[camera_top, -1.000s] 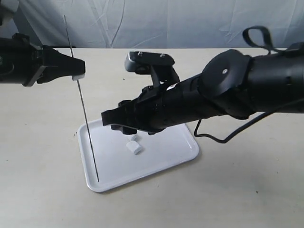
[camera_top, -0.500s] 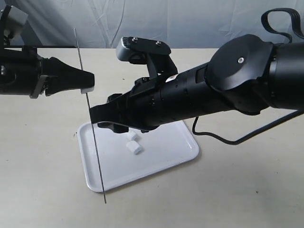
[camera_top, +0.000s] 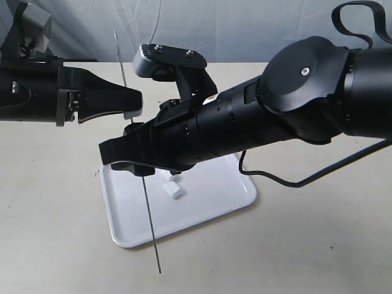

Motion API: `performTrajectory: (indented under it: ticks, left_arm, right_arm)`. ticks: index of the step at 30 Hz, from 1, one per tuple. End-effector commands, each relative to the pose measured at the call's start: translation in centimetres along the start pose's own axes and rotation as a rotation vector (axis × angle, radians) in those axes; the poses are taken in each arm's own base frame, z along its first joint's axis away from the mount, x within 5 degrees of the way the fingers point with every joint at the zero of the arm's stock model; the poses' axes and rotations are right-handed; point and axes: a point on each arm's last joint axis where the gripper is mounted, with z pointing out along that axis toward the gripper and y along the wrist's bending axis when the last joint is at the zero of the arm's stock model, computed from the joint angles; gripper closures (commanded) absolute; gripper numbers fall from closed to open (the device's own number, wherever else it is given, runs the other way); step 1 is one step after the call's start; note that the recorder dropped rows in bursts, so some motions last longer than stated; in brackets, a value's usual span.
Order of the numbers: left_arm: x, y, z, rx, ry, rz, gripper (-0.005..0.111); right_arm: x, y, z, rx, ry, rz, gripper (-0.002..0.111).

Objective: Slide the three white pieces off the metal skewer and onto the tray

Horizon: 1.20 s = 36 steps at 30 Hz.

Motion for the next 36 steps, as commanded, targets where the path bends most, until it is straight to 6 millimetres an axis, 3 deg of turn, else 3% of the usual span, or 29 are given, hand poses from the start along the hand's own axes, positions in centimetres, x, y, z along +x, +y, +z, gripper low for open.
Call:
performTrajectory:
  ticks: [1, 4, 11, 12, 13, 26, 32, 34, 36]
  left_arm:
    - [-0.55, 0.45, -0.75, -0.014, -0.034, -0.009, 0.107]
    - [-0.68, 0.69, -1.05, -0.024, -0.046, -0.013, 0.107]
    - [-0.74, 0.76, -1.06, -0.031, -0.052, -0.009, 0.107]
    - [-0.73, 0.74, -1.05, -0.030, -0.051, -0.009, 0.107]
    - [-0.73, 0.74, -1.05, -0.030, -0.051, -0.009, 0.107]
    - [-0.69, 0.12, -1.02, 0.038, -0.046, -0.058, 0.107]
    - [-0.69, 0.12, -1.02, 0.038, -0.046, -0.058, 0.107]
    - [-0.70, 0.14, -1.02, 0.036, -0.047, -0.059, 0.107]
    - [-0.71, 0.16, -1.02, 0.034, -0.048, -0.059, 0.107]
  right_arm:
    - [0.22, 0.29, -0.05, -0.017, 0.034, -0.034, 0.082]
    - [0.22, 0.29, -0.05, -0.017, 0.034, -0.034, 0.089]
    - [0.33, 0.36, -0.06, -0.025, 0.047, -0.032, 0.091]
    - [0.34, 0.37, -0.06, -0.026, 0.048, -0.032, 0.094]
    - [0.36, 0.38, -0.06, -0.027, 0.051, -0.032, 0.109]
    - [-0.03, 0.15, -0.05, -0.001, 0.007, -0.034, 0.106]
    - [-0.16, 0.09, -0.05, 0.006, -0.007, -0.029, 0.081]
    - [-0.20, 0.09, -0.05, 0.006, -0.010, -0.024, 0.083]
    - [-0.20, 0.09, -0.05, 0.006, -0.010, -0.024, 0.092]
